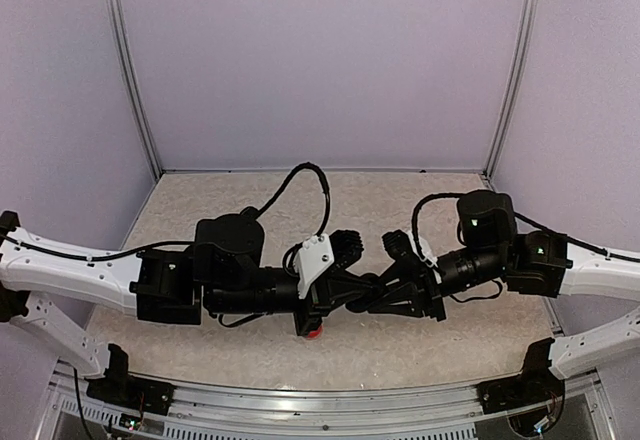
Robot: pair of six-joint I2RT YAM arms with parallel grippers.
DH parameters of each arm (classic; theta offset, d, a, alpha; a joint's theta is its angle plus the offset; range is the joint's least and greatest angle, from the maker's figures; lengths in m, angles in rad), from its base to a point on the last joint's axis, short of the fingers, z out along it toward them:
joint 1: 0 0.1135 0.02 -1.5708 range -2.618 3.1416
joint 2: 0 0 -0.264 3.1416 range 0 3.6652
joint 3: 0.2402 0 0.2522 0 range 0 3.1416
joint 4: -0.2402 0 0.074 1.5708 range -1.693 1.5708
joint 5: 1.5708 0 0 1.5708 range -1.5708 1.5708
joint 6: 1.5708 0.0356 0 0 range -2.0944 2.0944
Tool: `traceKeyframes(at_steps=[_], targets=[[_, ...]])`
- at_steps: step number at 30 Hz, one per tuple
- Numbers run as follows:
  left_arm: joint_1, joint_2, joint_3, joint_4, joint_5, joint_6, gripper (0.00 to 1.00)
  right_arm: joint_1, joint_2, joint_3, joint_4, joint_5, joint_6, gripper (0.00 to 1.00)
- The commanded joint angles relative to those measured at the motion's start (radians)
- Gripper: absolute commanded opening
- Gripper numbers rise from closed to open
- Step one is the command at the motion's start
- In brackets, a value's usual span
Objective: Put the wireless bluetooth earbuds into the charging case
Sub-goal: Adjust the right earbud in the right side groove of the charging case.
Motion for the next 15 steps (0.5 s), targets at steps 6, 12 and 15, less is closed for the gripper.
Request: traceKeyframes(at_steps=[6, 12, 15], targets=[[0.041, 0.011, 0.01, -0.037, 0.086, -0.019, 0.13, 0.011, -0.056, -0.001, 0.055, 0.003, 0.019, 0.0], [0.059, -0.098, -0.05, 0.071, 0.172, -0.047, 0.26, 0.011, -0.067, -0.036, 0.093, 0.022, 0.081, 0.0], [0.092, -0.158, -0.099, 0.114, 0.202, -0.096, 0.27, 0.009, -0.082, -0.057, 0.102, 0.05, 0.097, 0.0]])
